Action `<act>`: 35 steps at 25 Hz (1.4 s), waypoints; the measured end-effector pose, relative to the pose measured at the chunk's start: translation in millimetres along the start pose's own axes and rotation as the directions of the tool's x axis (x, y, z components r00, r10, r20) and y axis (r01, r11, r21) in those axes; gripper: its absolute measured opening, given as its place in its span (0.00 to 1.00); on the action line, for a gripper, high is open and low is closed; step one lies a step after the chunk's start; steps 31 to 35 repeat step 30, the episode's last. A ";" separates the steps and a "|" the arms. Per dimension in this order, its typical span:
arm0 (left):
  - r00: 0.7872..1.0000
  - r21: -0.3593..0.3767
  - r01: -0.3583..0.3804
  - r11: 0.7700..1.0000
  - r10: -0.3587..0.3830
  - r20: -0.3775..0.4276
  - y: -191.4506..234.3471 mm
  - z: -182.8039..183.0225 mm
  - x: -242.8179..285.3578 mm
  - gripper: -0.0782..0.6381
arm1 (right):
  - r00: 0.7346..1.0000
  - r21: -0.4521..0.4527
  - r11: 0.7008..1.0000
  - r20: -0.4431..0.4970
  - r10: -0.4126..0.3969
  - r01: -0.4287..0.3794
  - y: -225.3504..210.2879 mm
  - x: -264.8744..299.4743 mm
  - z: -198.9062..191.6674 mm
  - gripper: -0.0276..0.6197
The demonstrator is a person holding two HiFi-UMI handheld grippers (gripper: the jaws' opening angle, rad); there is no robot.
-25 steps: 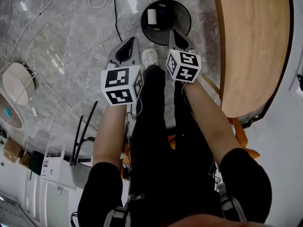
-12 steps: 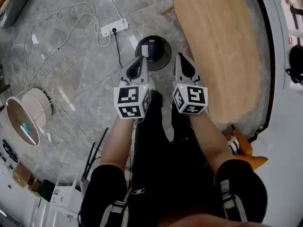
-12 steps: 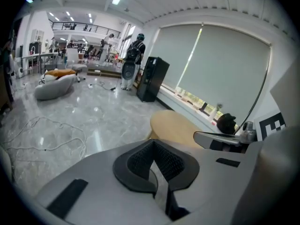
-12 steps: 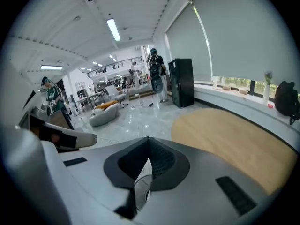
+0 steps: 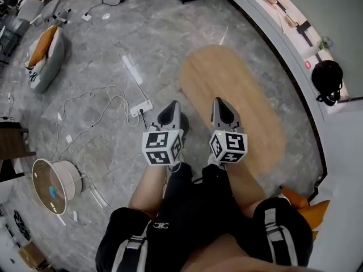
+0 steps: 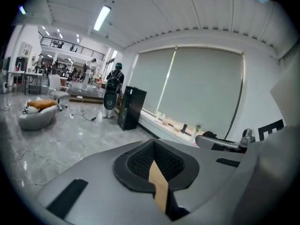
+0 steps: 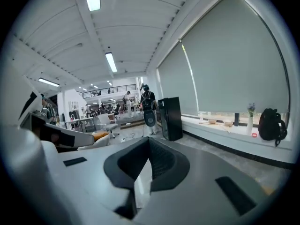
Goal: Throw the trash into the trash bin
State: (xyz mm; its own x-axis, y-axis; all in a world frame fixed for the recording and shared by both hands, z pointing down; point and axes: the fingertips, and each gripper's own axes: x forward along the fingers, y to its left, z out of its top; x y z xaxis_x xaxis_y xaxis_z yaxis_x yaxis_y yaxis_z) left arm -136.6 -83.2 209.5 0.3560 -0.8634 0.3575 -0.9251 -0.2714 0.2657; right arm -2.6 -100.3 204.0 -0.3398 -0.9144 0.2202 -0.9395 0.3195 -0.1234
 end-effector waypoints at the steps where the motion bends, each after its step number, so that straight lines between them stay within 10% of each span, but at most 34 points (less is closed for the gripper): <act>1: 1.000 0.007 0.000 1.000 0.000 0.025 -11.5 19.9 -7.2 0.12 | 1.000 -0.002 1.000 0.029 0.004 -0.004 -5.6 -10.2 21.7 0.06; 11: 0.985 0.141 -0.024 0.990 -0.001 0.174 -100.9 116.6 -44.4 0.12 | 0.970 -0.022 1.000 0.244 0.003 0.003 -59.0 -85.1 148.4 0.06; 35: 0.974 0.229 -0.087 0.970 0.034 0.225 -135.6 133.7 -36.1 0.12 | 0.953 -0.056 0.998 0.303 0.018 -0.001 -80.1 -93.9 172.9 0.06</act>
